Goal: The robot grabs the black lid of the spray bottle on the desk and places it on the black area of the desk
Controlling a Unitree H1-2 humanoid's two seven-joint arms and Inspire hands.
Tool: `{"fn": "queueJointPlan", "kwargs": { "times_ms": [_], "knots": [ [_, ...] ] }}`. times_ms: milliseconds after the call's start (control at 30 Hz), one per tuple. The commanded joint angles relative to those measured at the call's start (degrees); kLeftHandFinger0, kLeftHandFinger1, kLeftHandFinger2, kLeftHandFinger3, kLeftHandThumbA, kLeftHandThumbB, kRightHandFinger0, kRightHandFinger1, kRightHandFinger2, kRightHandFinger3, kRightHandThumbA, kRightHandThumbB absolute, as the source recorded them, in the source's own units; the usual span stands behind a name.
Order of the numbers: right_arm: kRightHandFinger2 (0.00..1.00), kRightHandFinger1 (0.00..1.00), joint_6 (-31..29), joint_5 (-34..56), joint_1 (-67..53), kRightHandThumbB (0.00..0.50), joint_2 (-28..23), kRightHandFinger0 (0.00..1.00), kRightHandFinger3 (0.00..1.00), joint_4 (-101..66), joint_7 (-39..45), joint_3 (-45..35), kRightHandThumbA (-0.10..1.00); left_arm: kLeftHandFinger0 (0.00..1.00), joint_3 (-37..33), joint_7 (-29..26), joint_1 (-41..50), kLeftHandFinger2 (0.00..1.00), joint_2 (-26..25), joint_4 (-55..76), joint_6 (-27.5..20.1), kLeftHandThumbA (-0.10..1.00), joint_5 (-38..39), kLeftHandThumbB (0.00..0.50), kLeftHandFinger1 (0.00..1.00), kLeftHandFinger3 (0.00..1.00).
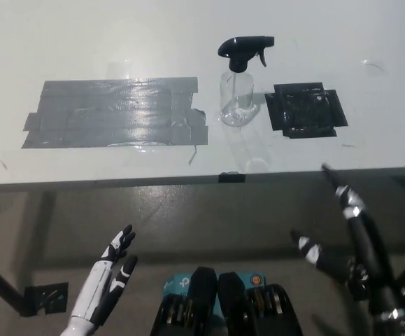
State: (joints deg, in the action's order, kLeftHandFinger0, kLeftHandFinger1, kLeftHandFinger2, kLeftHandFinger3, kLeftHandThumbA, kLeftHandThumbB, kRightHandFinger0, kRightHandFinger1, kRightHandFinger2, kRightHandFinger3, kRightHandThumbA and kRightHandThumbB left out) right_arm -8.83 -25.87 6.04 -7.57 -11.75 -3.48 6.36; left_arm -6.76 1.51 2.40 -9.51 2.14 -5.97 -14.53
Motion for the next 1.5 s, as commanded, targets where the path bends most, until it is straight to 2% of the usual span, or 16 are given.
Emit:
{"fn": "queueJointPlan", "kwargs": {
  "times_ms": [0,67,167,233,367,400,500,600,700,800,1000,1133,1300,1400,1467],
  "knots": [
    [1.00,1.00,4.23,-6.63,8.02,0.235,-1.72,1.00,1.00,-3.66,0.34,-1.77,0.79,1.00,-0.48,0.10,-0.59,1.00,0.03,1.59,-2.35,1.00,-0.44,0.094,1.00,1.00],
    [1.00,1.00,5.87,-8.46,11.14,0.237,-2.40,1.00,1.00,-2.97,1.13,-1.55,0.79,1.00,-0.51,-0.07,-0.56,1.00,0.16,1.31,-2.56,1.00,-0.42,0.099,1.00,1.00],
    [1.00,1.00,9.91,-11.66,17.51,0.262,-3.36,1.00,1.00,-0.77,3.42,-0.51,0.90,1.00,-0.45,-0.23,-0.71,1.00,0.30,1.34,-2.42,1.00,-0.50,0.103,1.00,1.00],
    [1.00,1.00,11.07,-12.76,20.45,0.262,-3.52,1.00,1.00,1.18,3.76,0.14,0.93,1.00,-0.50,-0.09,-0.47,1.00,0.28,1.75,-2.19,1.00,-0.55,0.102,1.00,1.00],
    [1.00,1.00,12.77,-15.56,25.86,0.270,-3.61,1.00,1.00,6.03,3.85,2.26,0.93,1.00,-0.56,0.25,0.37,1.00,0.00,2.18,-2.36,1.00,-0.33,0.091,1.00,1.00],
    [1.00,1.00,12.99,-15.85,27.75,0.272,-3.44,1.00,1.00,8.15,3.54,2.69,0.89,1.00,-0.56,0.27,0.26,1.00,0.00,1.61,-2.62,1.00,-0.14,0.096,1.00,1.00],
    [1.00,1.00,15.23,-18.07,31.37,0.315,-3.63,1.00,1.00,11.81,4.45,4.58,0.91,1.00,-1.10,0.47,1.06,1.00,0.34,1.47,-2.94,1.00,0.02,0.096,1.00,1.00],
    [1.00,1.00,15.40,-18.04,34.95,0.330,-3.48,1.00,1.00,16.46,3.68,5.47,0.87,1.00,-1.32,0.55,0.73,1.00,0.50,1.59,-2.84,1.00,0.14,0.083,1.00,1.00],
    [1.00,1.00,15.53,-18.09,38.08,0.331,-3.18,1.00,1.00,21.03,3.12,6.57,0.83,1.00,-1.40,0.27,0.73,1.00,0.39,1.28,-3.41,1.00,-0.11,0.092,1.00,1.00],
    [1.00,1.00,15.92,-18.75,41.09,0.341,-3.03,1.00,1.00,25.54,2.50,7.79,0.86,1.00,-1.16,0.53,0.21,1.00,0.24,1.32,-3.28,1.00,0.55,0.078,1.00,1.00],
    [1.00,1.00,15.60,-20.49,45.55,0.361,-3.00,1.00,1.00,32.63,-0.35,10.15,0.90,1.00,-1.17,0.44,0.14,1.00,0.00,2.11,-2.12,1.00,-0.55,0.084,1.00,1.00],
    [1.00,1.00,15.50,-20.99,47.24,0.352,-2.83,1.00,1.00,34.59,-1.21,11.45,0.87,1.00,-1.05,0.32,0.10,1.00,-0.08,2.18,-2.16,1.00,-0.75,0.089,1.00,1.00],
    [1.00,1.00,15.44,-22.43,48.48,0.344,-2.73,1.00,1.00,36.82,-2.66,13.08,0.87,1.00,-1.12,0.21,0.14,1.00,0.07,1.99,-2.63,1.00,-0.71,0.071,1.00,1.00],
    [1.00,1.00,15.52,-22.76,49.20,0.342,-2.84,1.00,1.00,38.42,-3.42,13.81,0.87,1.00,-1.27,0.44,0.08,1.00,-0.04,2.31,-2.05,1.00,-1.05,0.089,1.00,1.00],
    [1.00,1.00,15.65,-22.98,49.66,0.334,-2.90,1.00,1.00,39.30,-3.66,14.27,0.86,1.00,-1.28,0.36,-0.12,1.00,-0.07,2.40,-2.03,1.00,-1.35,0.084,1.00,1.00]
  ]
}}
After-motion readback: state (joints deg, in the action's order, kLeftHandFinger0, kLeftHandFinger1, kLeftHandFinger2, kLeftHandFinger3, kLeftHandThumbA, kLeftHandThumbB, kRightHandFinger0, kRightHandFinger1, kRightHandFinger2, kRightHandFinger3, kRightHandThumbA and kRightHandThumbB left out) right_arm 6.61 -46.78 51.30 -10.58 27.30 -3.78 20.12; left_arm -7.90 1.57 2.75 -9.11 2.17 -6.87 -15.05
